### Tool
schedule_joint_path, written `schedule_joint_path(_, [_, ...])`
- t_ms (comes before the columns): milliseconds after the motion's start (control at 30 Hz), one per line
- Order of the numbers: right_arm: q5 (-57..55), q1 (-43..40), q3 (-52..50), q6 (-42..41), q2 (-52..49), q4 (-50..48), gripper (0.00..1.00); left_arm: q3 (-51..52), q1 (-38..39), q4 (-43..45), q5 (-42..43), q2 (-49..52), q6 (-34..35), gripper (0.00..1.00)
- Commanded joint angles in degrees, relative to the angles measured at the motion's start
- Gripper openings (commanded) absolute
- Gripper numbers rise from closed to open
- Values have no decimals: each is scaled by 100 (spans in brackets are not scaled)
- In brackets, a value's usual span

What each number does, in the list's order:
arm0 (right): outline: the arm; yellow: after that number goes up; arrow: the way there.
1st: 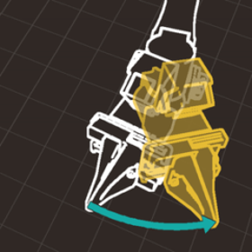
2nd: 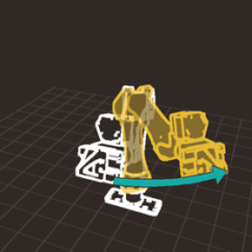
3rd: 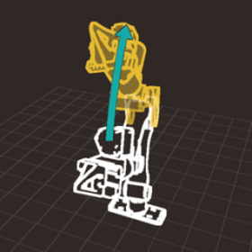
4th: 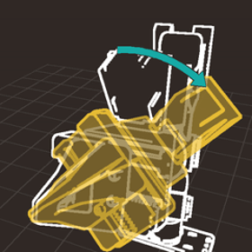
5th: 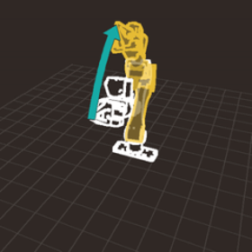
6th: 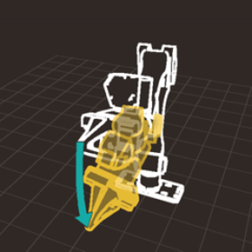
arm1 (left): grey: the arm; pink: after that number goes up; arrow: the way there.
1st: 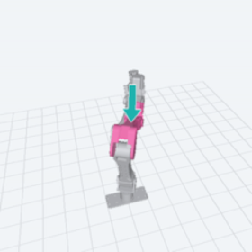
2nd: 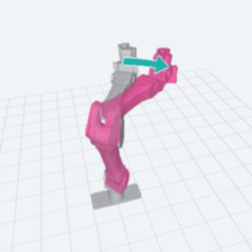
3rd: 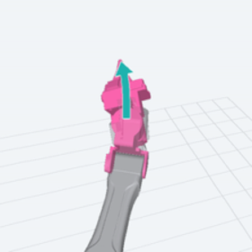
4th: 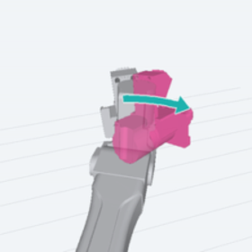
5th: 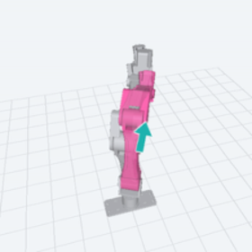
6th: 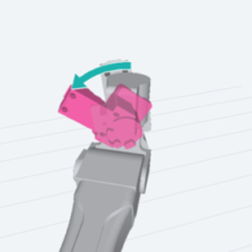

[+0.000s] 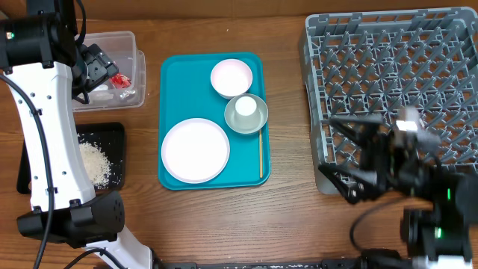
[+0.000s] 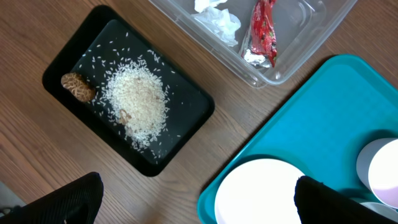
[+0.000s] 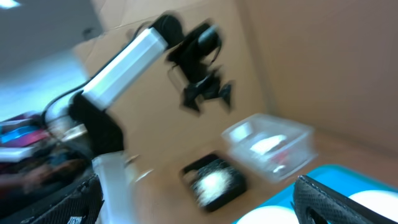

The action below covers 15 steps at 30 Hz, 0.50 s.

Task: Sort waste into correct bins and load items into the dishwasher
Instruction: 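Reach the right gripper to the white plate rim on the teal tray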

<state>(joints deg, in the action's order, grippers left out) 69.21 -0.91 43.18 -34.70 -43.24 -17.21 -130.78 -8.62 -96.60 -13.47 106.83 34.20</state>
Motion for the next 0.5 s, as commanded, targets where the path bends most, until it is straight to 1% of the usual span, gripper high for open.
schedule_joint_path(0, [1220,437,483,0,-841,24,100,37,0,-2,20,-109,72,100])
schedule_joint_path(100, [1012,1075,522,55,-1357,-11,100,37,0,-4,20,-109,72,100])
schedule_joint_path(167, [678,1567,522,243,-1672,7,99,37,0,-2,20,-109,72,100])
schedule_joint_path(267, [-188,2197,522,680,-2006,155,100,37,0,-2,20,-109,72,100])
schedule_joint_path(367, [-1600,2728,525,1193,-2155,737,99,37,0,-2,20,-109,72,100])
schedule_joint_path(433, [-3119,3082,568,1528,-2146,1508,99,37,0,-2,20,-109,72,100])
schedule_joint_path(467, [-4157,3320,627,1707,-2151,2002,99,37,0,-2,20,-109,72,100])
